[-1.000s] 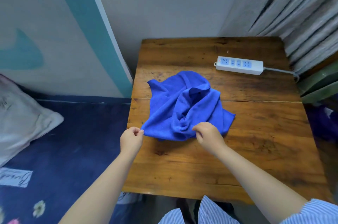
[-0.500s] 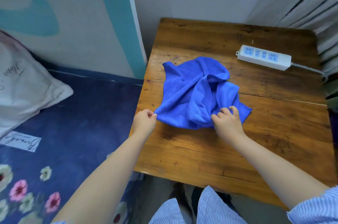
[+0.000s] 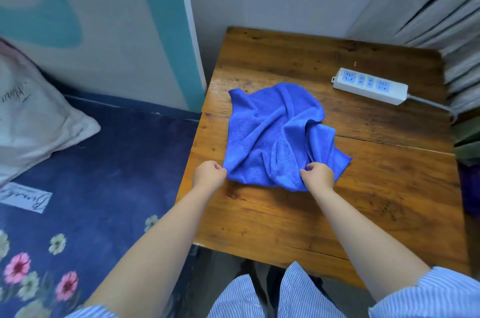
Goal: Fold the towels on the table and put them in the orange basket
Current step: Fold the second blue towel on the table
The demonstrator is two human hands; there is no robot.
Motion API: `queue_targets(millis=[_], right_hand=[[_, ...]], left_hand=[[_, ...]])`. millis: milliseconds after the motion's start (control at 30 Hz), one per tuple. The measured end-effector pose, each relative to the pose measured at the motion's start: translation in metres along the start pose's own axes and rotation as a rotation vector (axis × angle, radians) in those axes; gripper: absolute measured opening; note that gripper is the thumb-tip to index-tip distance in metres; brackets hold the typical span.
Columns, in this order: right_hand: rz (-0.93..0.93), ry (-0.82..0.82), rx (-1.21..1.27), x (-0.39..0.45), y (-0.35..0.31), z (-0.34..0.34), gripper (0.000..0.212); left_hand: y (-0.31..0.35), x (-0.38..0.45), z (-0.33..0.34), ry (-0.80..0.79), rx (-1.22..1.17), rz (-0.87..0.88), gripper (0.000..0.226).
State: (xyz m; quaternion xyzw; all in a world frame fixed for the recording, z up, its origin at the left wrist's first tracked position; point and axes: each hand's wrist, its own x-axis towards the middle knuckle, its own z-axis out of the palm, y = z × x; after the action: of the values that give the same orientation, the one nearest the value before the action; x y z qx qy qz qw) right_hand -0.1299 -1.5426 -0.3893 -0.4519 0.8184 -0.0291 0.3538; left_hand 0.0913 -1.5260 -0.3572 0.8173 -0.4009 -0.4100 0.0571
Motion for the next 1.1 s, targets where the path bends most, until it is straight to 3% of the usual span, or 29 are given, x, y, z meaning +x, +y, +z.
queue_targets(millis=[267,500,600,700,800,900,1000,1100], right_hand=[[0.009,0.144,0.346,-0.003,-0.002,-0.023,0.024],[0.044,0.311,0.453,0.008,0.009,-0.088,0.021],[0.166,0.167,0.316,0.018,0.008,-0.1,0.022],[0.15,0.026,0.15,0.019,-0.008,-0.112,0.015],[0.087,-0.02,0.204,0.02,-0.043,-0.134,0.018],[0.085,-0.066,0.572,0.025,-0.09,-0.166,0.009],[-0.066,0.019,0.732,0.03,-0.143,-0.208,0.021],[-0.301,0.167,0.717,0.028,-0.192,-0.257,0.035]], left_hand=[[0.003,-0.004,0.003,-0.126,0.086,-0.011,0.043],[0.021,-0.006,-0.01,0.077,-0.059,0.06,0.038],[0.035,-0.007,-0.013,0.109,-0.078,0.078,0.043],[0.056,-0.009,-0.016,0.096,-0.099,0.09,0.044],[0.086,-0.002,-0.027,0.105,-0.323,0.093,0.042],[0.132,0.008,-0.053,0.072,-0.687,0.042,0.034],[0.188,0.009,-0.09,0.027,-0.935,0.112,0.031],[0.242,0.0,-0.137,0.082,-0.976,0.301,0.032]])
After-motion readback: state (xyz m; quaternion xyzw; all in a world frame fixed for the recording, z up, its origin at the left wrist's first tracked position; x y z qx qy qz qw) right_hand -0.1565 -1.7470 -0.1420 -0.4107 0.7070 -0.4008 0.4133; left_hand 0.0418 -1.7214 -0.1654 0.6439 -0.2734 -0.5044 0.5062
